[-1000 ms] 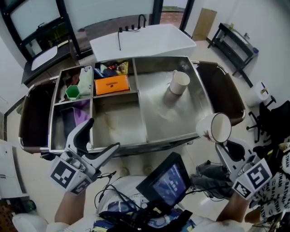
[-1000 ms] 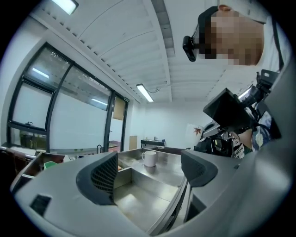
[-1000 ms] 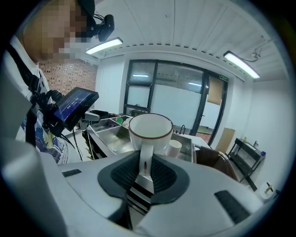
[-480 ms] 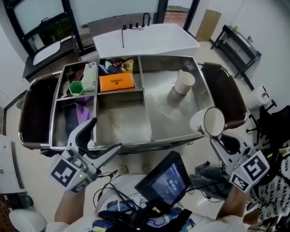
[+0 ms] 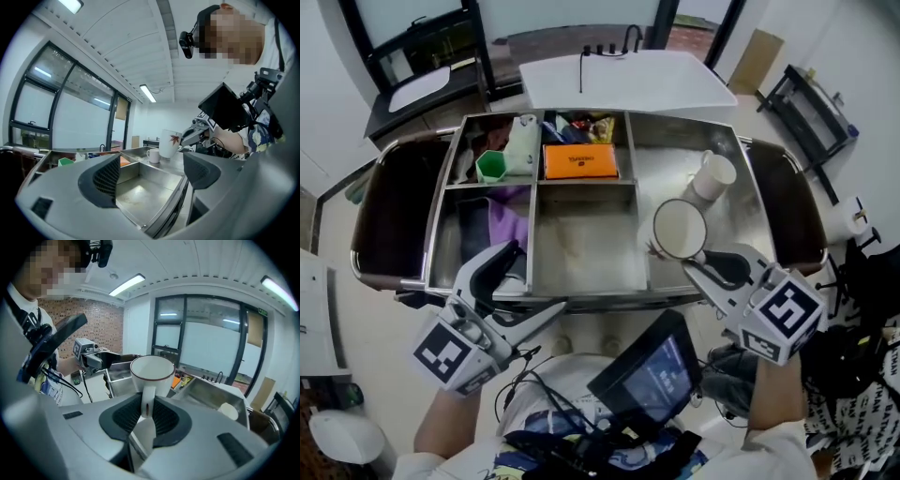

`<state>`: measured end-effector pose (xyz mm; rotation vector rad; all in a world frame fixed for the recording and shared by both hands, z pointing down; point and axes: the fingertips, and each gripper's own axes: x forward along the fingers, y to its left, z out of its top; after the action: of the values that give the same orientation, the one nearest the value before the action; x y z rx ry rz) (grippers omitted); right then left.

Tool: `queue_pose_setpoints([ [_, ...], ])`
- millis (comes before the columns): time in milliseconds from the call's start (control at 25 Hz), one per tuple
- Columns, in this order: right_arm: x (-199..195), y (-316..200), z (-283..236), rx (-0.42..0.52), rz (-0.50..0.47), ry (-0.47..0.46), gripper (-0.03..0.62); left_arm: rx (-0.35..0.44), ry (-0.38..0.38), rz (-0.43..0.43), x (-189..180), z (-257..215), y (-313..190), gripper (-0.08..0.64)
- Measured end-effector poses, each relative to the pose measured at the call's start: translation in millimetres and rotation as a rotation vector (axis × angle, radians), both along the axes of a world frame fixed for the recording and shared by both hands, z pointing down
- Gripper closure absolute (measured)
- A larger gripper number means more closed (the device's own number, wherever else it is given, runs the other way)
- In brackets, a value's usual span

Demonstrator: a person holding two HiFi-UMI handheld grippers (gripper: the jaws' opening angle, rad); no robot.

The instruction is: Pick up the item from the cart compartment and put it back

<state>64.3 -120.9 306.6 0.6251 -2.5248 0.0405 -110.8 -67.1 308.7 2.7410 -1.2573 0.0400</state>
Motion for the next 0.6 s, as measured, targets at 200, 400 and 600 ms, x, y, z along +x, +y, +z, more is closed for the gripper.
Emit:
queue_pose_setpoints([
  [200,-60.3,-14.8,27.3,-0.03,-0.062,0.033,0.515,-0.003,-0.004,-0.026,-26.1,5.1,7.8,0.149],
  [400,-104.0,-26.8,64.8,-0.083,-0.088,0.09,0.516,0.002,0.005,-0.044,-47.8,4.5,15.8,0.149],
  [600,-136.1,-36.0,96.9,-0.133,-0.088,0.133,0.515,-0.004,0.004,-0.044,-64.6,8.7,22.8,0.149],
])
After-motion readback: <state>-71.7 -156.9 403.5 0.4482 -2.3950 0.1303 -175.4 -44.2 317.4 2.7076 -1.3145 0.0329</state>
